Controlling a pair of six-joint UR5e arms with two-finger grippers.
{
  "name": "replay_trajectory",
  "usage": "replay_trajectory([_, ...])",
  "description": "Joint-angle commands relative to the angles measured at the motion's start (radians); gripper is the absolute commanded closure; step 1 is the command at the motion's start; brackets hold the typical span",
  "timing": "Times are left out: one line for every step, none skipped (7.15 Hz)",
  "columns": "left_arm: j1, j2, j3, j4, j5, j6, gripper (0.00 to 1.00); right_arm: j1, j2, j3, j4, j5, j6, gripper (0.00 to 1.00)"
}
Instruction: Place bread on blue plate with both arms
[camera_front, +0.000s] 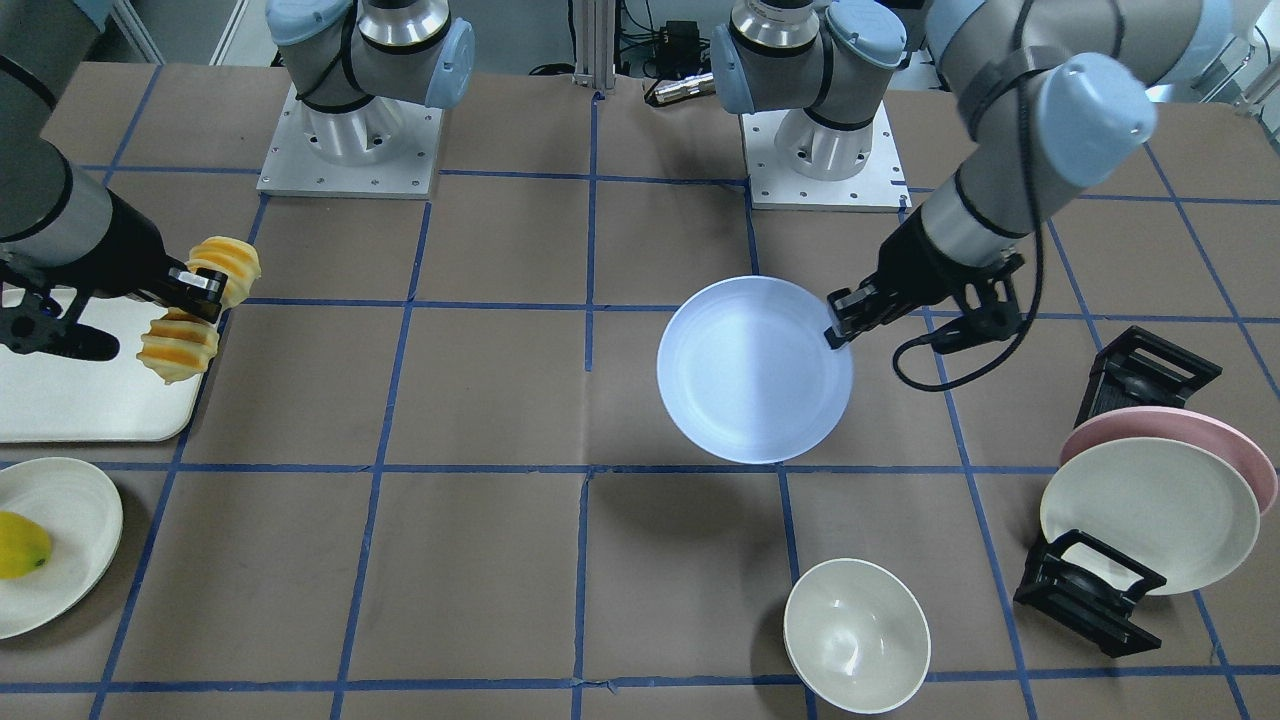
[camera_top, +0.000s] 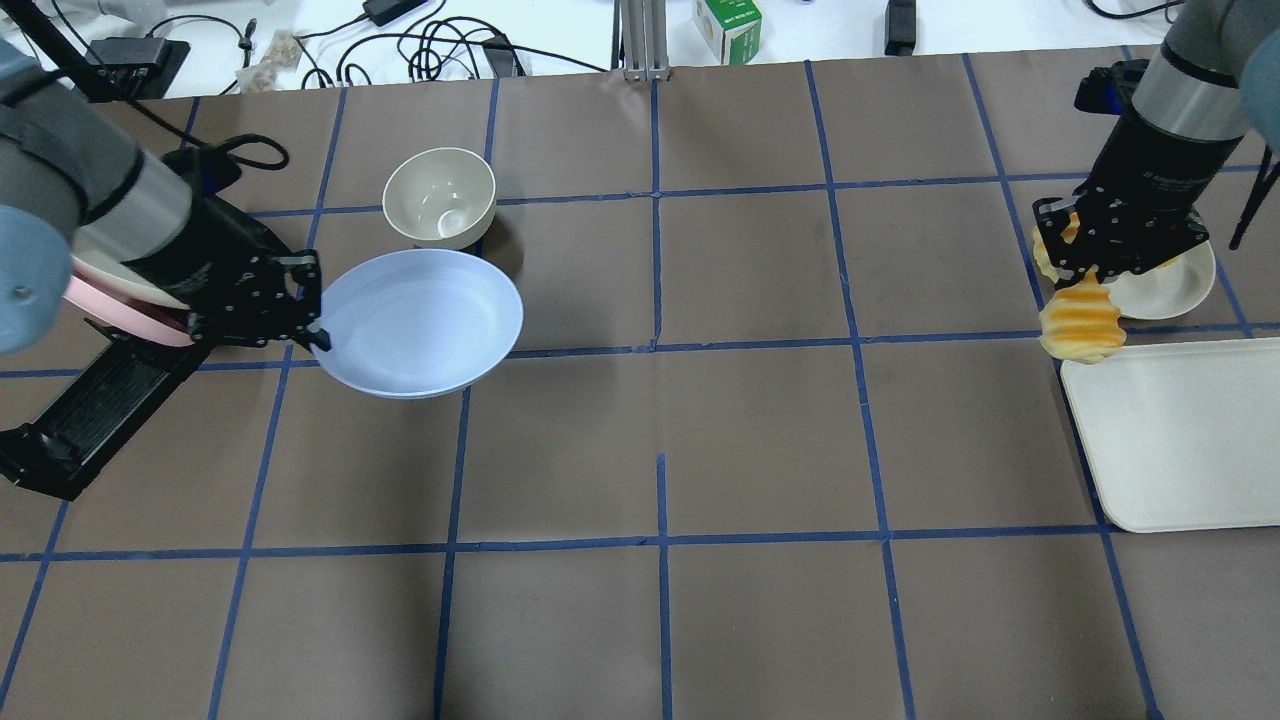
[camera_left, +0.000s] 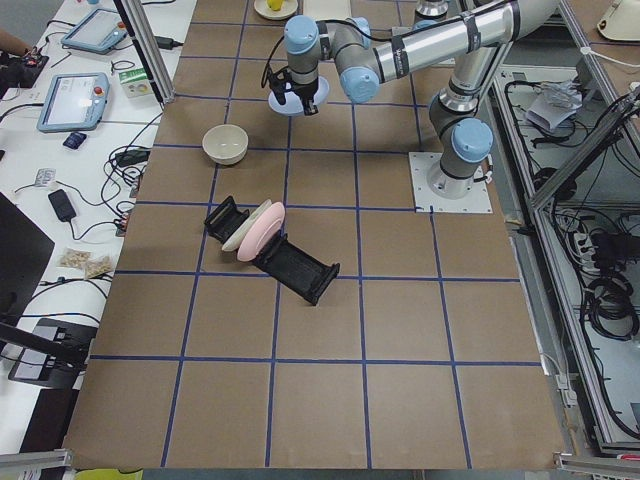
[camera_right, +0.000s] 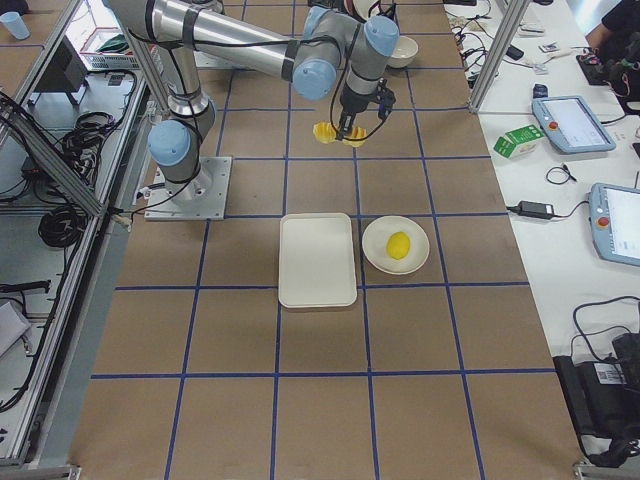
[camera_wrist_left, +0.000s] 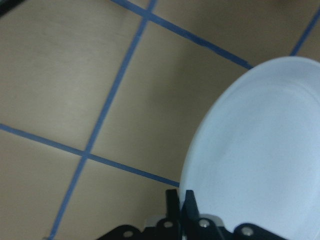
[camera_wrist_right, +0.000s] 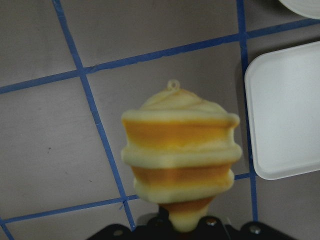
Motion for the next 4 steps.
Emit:
replay_trajectory([-0.118,-0.077,-0.157,0.347,-0.032,-0.167,1.0,0.096,0.001,-0.001,-0.011,0.005,0.114,1.0])
replay_trajectory([-0.169,-0.109,-0.18,0.427,-0.03,-0.227,1.0,0.129,0.004,0.001,-0.013,0.007,0.154,1.0])
replay_trajectory([-0.215,-0.141,-0.18,0.469,-0.027,-0.284,1.0,0.153,0.009,0.002,-0.014,0.02,0.165,1.0])
replay_trajectory([-0.25,-0.168,-0.183,0.489,-0.027,-0.315,1.0,0.178,0.01,0.002,-0.027,0.08,0.192,1.0])
